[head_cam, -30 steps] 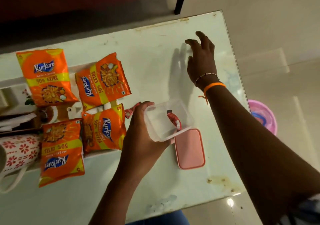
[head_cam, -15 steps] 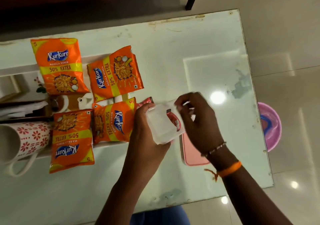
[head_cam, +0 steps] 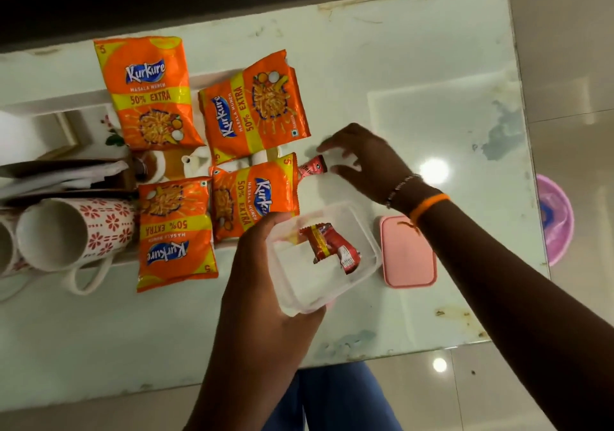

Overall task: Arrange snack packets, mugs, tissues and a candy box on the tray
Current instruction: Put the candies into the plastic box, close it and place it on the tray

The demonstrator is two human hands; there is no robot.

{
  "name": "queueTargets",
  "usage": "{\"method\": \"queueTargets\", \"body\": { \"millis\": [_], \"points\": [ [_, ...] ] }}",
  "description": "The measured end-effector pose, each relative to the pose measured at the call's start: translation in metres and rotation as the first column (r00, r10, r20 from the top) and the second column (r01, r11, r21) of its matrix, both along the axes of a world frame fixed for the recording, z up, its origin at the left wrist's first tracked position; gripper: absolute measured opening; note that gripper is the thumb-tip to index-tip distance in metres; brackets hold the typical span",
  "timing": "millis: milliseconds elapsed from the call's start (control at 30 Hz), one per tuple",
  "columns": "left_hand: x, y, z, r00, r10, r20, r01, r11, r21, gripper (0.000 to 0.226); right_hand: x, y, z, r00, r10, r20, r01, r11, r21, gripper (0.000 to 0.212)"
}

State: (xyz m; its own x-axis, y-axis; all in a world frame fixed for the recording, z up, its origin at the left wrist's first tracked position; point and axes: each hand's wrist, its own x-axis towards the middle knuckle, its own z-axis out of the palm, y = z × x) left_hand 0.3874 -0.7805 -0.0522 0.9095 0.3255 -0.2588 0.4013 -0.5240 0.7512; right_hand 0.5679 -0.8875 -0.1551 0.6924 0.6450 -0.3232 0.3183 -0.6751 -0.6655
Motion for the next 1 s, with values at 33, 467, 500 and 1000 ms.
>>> {"method": "queueTargets", "body": {
  "millis": [33,467,500,1000],
  "points": [
    [-0.001,0.003,0.000,1.000,-0.013,0.011,0.012,0.999,0.046,0.084,-0.002,0.008,-0.006,0.995,0.087,0.039,-0.085,0.995,-0.057,0.039],
    [0.012,0.005,-0.004,0.999,0.050,0.008,-0.048,0.991,-0.128,0.083,-0.045,-0.040,0.044,0.888,-0.459,0.027,0.447,0.875,0.189,0.017],
    [0.015,0.004,-0.004,0.999,0.053,0.003,-0.052,0.987,-0.149,0.082,-0.054,-0.042,0.056,0.885,-0.466,0.016,0.452,0.867,0.210,0.017],
    [0.020,-0.013,-0.012,0.998,-0.013,-0.057,0.003,0.984,-0.179,0.087,-0.116,-0.070,0.002,0.782,-0.614,0.109,0.597,0.687,-0.413,0.071]
  ]
}}
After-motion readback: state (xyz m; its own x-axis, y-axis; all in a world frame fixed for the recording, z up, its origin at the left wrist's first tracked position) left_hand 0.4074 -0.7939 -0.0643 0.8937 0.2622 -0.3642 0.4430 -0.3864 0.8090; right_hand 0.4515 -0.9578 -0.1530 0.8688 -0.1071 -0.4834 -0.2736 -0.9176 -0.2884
